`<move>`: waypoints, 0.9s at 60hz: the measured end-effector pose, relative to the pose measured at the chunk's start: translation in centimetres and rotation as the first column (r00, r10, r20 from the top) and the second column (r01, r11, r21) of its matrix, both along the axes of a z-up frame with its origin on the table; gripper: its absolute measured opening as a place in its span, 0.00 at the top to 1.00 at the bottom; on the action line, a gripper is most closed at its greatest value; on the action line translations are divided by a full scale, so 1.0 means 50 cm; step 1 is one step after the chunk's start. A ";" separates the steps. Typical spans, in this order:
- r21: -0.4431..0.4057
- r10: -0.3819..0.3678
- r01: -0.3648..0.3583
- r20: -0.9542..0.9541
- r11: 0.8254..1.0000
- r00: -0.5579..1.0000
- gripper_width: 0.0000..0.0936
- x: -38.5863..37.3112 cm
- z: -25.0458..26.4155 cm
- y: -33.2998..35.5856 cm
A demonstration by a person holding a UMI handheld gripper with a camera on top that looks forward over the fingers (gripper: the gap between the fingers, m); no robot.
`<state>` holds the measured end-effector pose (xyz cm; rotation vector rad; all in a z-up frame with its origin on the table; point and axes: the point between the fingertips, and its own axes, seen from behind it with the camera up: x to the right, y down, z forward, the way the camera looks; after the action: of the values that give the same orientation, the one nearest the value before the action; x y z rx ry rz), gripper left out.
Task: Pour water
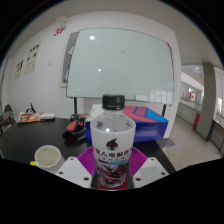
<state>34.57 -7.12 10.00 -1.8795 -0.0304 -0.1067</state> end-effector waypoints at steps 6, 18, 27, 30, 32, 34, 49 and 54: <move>-0.032 -0.017 0.016 -0.012 0.999 1.000 0.58 0.018 -0.051 0.015; -0.022 -0.044 0.043 -0.046 0.999 0.998 0.48 0.028 -0.084 -0.012; -0.083 -0.044 0.042 -0.022 0.996 0.999 0.26 0.033 -0.105 -0.025; -0.117 -0.044 0.041 -0.016 0.992 0.999 0.09 0.031 -0.114 -0.037; -0.134 -0.054 0.052 -0.016 0.990 0.998 0.11 0.029 -0.115 -0.045; -0.144 -0.063 0.060 -0.017 0.988 0.998 0.10 0.028 -0.110 -0.057; -0.204 -0.128 0.119 -0.035 0.972 0.991 0.10 -0.013 -0.043 -0.226; -0.202 -0.138 0.134 -0.009 0.970 0.990 0.10 -0.036 -0.004 -0.317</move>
<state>32.78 -22.97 9.78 -2.0840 0.1077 -0.1818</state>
